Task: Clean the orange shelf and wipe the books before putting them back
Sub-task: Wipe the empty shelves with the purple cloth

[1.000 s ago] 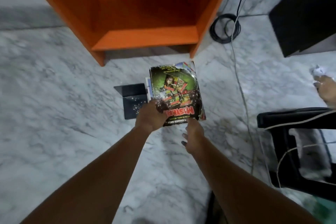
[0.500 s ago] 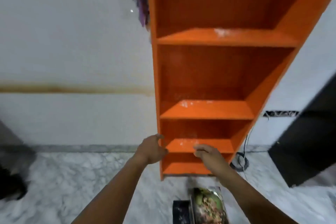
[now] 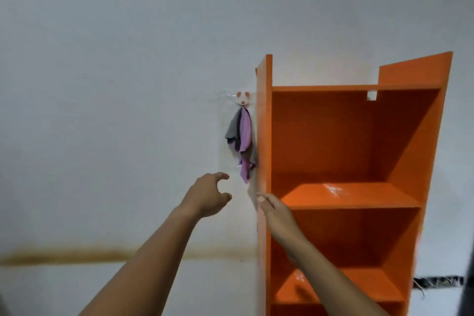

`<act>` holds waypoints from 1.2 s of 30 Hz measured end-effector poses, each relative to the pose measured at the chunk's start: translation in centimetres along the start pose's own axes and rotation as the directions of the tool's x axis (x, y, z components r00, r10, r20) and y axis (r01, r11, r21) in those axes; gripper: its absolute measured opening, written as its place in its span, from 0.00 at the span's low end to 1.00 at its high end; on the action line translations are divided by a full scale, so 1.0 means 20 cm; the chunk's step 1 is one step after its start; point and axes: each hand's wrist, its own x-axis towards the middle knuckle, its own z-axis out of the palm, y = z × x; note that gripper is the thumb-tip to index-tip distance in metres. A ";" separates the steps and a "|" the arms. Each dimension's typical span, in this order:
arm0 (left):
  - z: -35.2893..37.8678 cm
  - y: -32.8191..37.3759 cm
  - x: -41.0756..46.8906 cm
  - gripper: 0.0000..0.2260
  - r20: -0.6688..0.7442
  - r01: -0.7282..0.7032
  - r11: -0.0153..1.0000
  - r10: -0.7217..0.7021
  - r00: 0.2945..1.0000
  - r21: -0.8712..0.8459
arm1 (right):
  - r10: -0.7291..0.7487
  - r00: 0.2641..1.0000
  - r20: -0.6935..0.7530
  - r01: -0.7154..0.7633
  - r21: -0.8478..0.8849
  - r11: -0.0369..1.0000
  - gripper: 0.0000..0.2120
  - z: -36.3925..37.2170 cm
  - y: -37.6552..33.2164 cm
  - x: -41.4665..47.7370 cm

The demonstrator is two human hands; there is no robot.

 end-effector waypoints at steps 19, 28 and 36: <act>-0.08 -0.24 1.52 0.23 -0.182 -0.139 0.986 0.155 0.971 0.096 | -0.036 0.878 -0.476 0.141 0.187 0.972 0.26 0.40 -0.26 1.69; 0.04 -0.20 1.90 0.12 -0.142 -0.135 0.845 0.071 0.987 -0.518 | 0.062 0.798 -0.600 0.142 0.288 0.947 0.08 0.43 -0.18 2.00; -0.13 -0.29 1.69 0.11 0.031 -0.080 0.716 0.140 0.990 -0.693 | -0.066 0.837 -0.543 0.230 0.241 0.943 0.06 0.46 -0.24 1.83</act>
